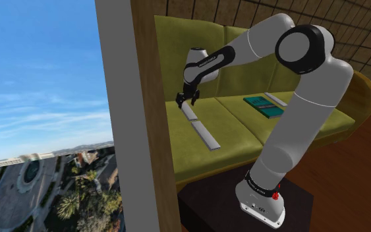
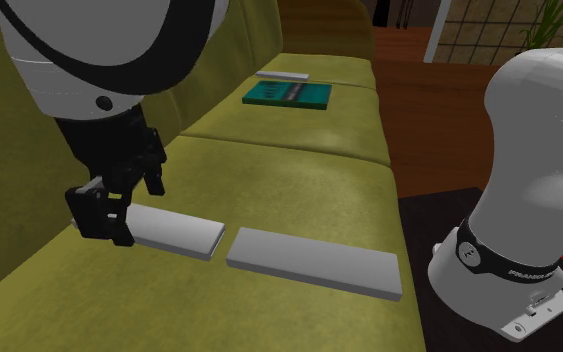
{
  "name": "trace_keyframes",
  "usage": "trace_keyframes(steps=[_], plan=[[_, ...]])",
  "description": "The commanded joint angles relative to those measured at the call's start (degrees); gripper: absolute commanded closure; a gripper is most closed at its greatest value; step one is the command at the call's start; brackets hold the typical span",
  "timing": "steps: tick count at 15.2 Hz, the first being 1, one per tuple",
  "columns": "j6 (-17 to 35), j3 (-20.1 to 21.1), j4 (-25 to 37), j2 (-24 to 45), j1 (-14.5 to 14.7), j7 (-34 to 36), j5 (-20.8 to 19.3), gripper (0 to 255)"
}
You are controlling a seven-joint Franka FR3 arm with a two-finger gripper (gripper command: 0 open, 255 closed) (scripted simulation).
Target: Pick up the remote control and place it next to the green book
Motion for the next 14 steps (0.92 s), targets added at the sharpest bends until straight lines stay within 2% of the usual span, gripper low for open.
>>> trace_keyframes(steps=[1, 9, 10, 14], plan=[[1.6, 0.0, -0.5, 1.0, 0.0, 0.0, 0.1, 0], [2.0, 0.0, -0.7, 1.3, 0.0, 0.0, 0.1, 0], [2.0, 0.0, -0.7, 1.3, 0.0, 0.0, 0.1, 255], [2.0, 0.0, -0.7, 1.3, 0.0, 0.0, 0.1, 255]])
